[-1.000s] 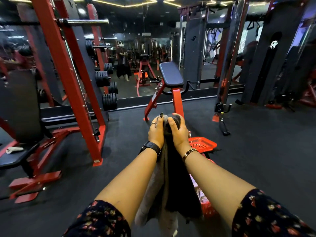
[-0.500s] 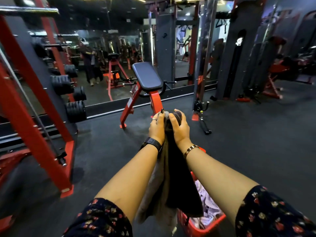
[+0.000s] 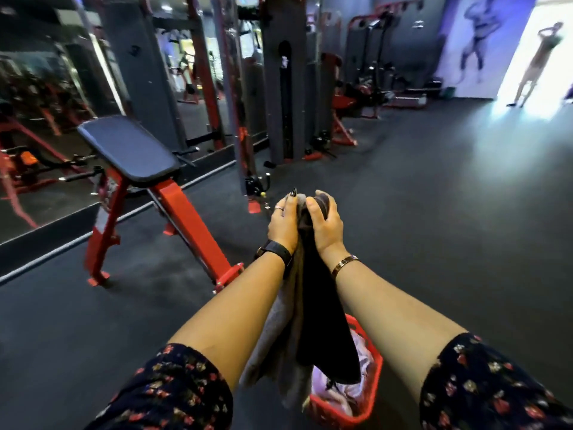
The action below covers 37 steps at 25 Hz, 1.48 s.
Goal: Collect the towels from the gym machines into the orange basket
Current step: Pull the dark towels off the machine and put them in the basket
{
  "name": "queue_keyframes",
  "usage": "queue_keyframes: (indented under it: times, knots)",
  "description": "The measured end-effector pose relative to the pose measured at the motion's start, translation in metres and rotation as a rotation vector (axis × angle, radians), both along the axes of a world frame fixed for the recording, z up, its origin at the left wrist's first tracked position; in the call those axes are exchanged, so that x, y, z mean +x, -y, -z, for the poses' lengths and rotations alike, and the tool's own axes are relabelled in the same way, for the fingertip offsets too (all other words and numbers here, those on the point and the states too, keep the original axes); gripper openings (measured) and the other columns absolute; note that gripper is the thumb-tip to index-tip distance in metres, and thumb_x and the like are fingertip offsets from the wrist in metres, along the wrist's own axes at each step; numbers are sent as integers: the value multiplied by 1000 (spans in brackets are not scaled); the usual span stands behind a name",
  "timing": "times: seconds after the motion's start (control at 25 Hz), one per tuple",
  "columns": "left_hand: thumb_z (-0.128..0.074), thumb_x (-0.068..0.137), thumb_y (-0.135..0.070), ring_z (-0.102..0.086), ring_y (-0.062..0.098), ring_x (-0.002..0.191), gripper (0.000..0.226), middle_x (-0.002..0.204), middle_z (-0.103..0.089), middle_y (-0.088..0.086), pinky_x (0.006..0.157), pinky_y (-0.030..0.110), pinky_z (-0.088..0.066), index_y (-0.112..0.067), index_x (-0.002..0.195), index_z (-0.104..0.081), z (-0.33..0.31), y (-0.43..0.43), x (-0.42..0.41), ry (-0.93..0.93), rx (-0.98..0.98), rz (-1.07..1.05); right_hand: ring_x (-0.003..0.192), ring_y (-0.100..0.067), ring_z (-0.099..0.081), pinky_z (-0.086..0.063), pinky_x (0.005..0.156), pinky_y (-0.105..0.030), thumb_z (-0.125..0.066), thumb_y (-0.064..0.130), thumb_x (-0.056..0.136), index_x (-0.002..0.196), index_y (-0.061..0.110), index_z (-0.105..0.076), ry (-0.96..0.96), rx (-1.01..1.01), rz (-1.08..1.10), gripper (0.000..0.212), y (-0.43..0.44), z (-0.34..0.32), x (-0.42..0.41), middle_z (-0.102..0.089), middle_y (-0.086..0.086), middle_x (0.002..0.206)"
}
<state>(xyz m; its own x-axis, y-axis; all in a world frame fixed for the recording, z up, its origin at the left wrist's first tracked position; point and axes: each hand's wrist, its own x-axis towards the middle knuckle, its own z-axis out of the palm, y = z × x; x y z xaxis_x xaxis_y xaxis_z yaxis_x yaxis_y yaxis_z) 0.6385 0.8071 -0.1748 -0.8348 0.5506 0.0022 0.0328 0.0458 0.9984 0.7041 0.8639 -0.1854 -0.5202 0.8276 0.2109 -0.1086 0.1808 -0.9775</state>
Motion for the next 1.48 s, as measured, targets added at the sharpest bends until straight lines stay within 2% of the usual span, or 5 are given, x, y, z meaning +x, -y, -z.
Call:
queue_keyframes:
  times: [0.24,0.4,0.6,0.88,1.48]
  knots:
    - [-39,90,-60,-59,23,114,55,122,-65,5,103,41,-44,-24,126,-58,18,-69,-4,27,-1,211,113,-18,-55,-42,92,-24,-57,37,93,133,20,-48,50,1,216,45,-55,17,6,-57,-6,127]
    - [-35,86,-65,-59,26,113,61,122,-65,5,104,44,-43,-26,127,-58,29,-119,-2,52,-37,291,114,-17,-55,-44,98,-28,-55,51,81,132,20,-49,66,7,310,60,-98,26,8,-57,-4,126]
    - [-36,80,-68,-60,24,109,65,120,-65,4,102,46,-45,-29,127,-57,42,-168,-1,117,-48,313,106,-13,-53,-40,86,-21,-58,39,93,131,20,-50,103,-18,382,43,-142,34,9,-58,-5,126]
    - [-37,85,-64,-60,24,110,57,120,-65,4,103,46,-45,-28,125,-56,65,-208,-21,170,-83,367,112,-17,-55,-43,90,-24,-57,38,93,131,19,-50,155,-48,460,44,-177,55,-10,-57,-5,127]
    - [-40,97,-49,-58,23,114,42,123,-64,4,93,32,-43,-25,127,-58,187,-288,-60,236,-221,426,110,-15,-58,-46,95,-26,-58,47,85,128,16,-55,218,-233,690,53,-241,176,-54,-61,-5,123]
